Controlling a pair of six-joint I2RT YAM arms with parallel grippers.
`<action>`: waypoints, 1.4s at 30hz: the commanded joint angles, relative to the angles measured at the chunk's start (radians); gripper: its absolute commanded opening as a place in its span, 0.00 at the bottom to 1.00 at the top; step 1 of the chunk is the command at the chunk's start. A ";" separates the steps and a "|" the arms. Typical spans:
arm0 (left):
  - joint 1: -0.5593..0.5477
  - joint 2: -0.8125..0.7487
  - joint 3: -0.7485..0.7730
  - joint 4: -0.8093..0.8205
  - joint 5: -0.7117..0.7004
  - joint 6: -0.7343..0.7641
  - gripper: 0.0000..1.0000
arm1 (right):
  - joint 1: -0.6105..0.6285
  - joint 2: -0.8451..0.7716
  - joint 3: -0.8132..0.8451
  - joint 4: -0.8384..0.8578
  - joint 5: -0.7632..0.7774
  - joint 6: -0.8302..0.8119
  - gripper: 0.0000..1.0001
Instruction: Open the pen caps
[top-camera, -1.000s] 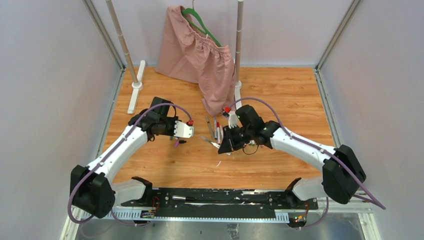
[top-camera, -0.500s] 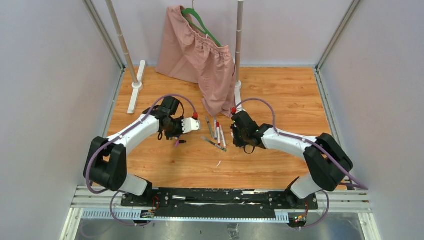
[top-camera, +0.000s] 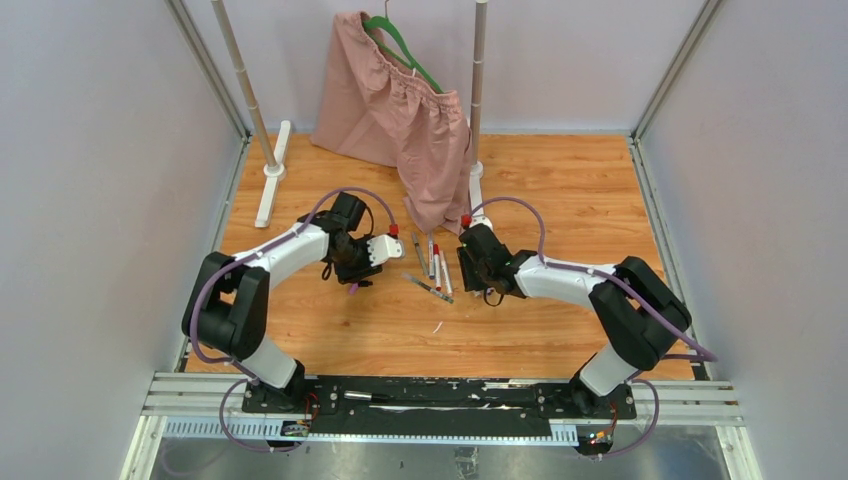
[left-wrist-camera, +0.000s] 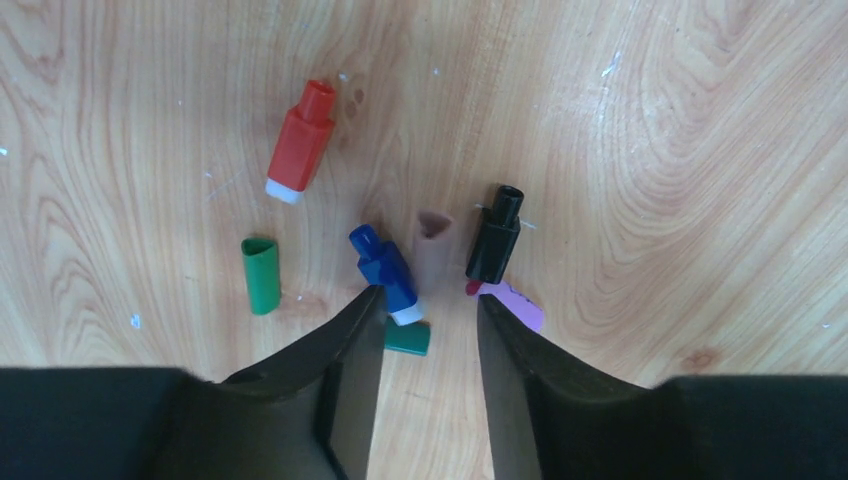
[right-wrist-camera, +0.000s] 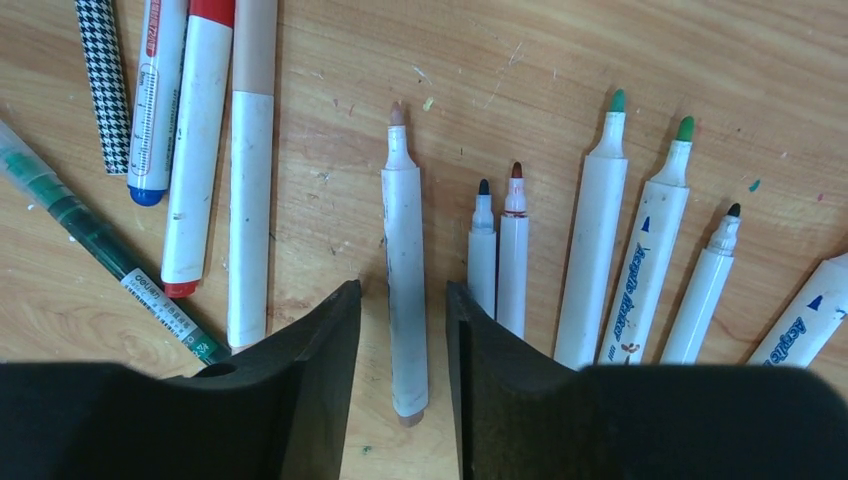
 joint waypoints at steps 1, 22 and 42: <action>0.003 -0.012 0.037 -0.016 0.013 -0.007 0.48 | -0.013 -0.015 -0.020 -0.012 0.040 -0.005 0.42; 0.014 -0.148 0.263 -0.259 -0.015 -0.184 0.74 | 0.090 0.084 0.183 -0.062 0.059 0.001 0.36; 0.021 -0.216 0.314 -0.304 0.002 -0.259 0.75 | 0.107 0.091 0.165 -0.067 0.110 0.055 0.33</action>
